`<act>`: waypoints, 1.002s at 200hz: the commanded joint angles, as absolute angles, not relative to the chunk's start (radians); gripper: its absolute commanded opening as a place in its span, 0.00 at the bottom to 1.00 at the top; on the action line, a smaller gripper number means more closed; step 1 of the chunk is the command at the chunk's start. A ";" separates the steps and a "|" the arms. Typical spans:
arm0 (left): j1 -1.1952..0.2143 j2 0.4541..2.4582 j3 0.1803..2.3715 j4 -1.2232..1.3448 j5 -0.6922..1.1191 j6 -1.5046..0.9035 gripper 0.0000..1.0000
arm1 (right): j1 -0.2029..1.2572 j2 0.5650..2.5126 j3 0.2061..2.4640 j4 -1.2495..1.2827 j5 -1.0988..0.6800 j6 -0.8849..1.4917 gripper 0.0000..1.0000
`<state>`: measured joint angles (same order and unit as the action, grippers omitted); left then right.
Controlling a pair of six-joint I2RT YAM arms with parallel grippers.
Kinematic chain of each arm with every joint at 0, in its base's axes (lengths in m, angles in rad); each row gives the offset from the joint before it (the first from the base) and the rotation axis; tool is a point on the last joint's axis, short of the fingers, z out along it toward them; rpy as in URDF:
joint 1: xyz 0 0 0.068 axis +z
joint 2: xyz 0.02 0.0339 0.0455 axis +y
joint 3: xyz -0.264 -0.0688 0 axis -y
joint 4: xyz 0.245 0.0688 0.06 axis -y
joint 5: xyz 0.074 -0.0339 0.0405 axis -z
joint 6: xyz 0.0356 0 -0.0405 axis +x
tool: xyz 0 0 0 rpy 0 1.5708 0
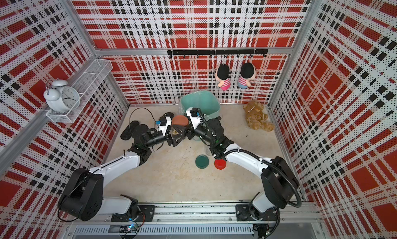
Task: Empty moldy peanuts from jars
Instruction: Unscrew the lid from the jar.
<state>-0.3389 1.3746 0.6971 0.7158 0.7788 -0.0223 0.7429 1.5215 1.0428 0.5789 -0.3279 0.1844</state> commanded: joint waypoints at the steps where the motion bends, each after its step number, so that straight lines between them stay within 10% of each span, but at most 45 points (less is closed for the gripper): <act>1: -0.338 1.364 0.733 0.791 0.782 -0.037 0.00 | 0.744 1.531 1.064 0.514 -0.467 0.105 0.69; 89: -0.328 1.371 0.737 0.790 0.828 -0.051 0.00 | 0.491 1.658 1.303 0.177 -1.218 -0.258 0.69; 155: -0.330 1.372 0.745 0.790 0.837 -0.056 0.00 | 0.479 1.848 1.761 -0.679 -1.243 -0.843 0.85; 163: -0.330 1.370 0.745 0.790 0.835 -0.053 0.00 | 0.480 1.836 1.755 -0.646 -1.233 -0.792 1.00; 200: -0.331 1.373 0.743 0.789 0.828 -0.049 0.00 | 0.480 1.627 1.355 0.242 -1.103 -0.130 1.00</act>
